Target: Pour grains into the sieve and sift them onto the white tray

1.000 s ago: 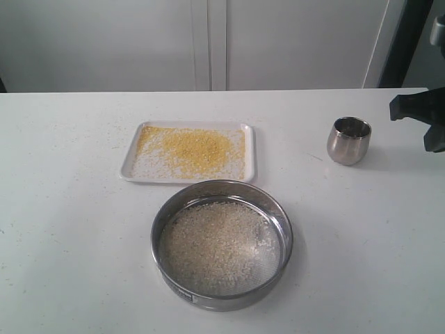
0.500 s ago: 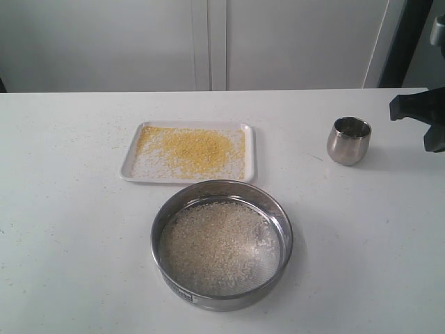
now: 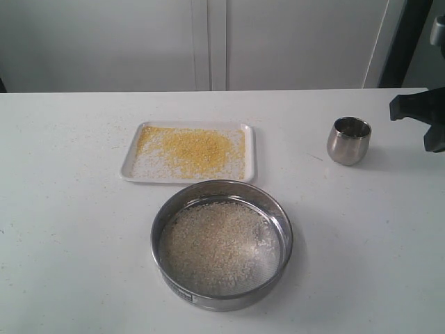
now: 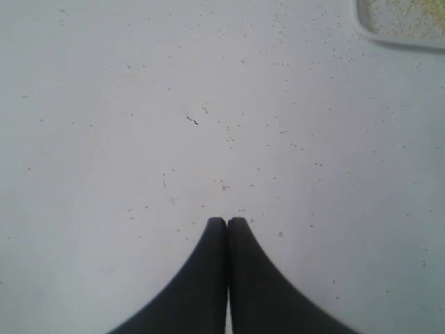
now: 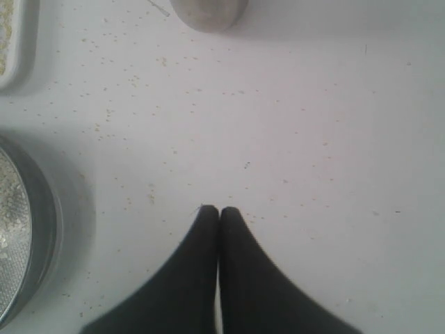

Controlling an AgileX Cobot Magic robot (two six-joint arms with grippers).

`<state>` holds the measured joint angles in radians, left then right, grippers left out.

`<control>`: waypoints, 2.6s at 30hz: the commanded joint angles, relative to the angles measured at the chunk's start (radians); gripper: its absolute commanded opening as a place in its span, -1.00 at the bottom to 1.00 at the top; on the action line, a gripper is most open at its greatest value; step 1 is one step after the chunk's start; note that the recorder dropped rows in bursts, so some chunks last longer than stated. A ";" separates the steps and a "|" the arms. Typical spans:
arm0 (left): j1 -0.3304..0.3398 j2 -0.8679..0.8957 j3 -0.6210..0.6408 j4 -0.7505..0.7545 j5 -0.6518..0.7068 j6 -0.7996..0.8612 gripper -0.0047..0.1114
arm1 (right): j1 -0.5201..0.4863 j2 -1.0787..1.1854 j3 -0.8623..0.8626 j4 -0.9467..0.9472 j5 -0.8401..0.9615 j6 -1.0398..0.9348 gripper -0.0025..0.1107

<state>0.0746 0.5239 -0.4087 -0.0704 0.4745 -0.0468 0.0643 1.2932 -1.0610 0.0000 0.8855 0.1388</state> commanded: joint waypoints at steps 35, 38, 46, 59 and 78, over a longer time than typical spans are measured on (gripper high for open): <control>-0.007 -0.524 0.378 0.027 -0.144 0.003 -0.92 | -0.001 -0.008 0.004 0.000 -0.011 0.019 -0.96; -0.007 -0.524 0.378 0.027 -0.117 0.003 -0.92 | -0.001 -0.008 0.004 0.000 -0.011 0.019 -0.96; -0.007 -0.524 0.395 0.023 -0.100 -0.005 -0.92 | -0.001 -0.008 0.004 0.000 -0.011 0.019 -0.96; -0.007 -0.524 0.409 0.023 -0.110 -0.002 -0.92 | -0.001 -0.008 0.004 0.000 -0.013 0.019 -0.96; -0.007 -0.524 0.409 0.023 -0.111 -0.003 -0.92 | -0.001 -0.008 0.004 0.000 -0.013 0.019 -0.96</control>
<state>0.0728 0.0050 -0.0119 -0.0407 0.3501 -0.0486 0.0643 1.2932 -1.0610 0.0000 0.8806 0.1557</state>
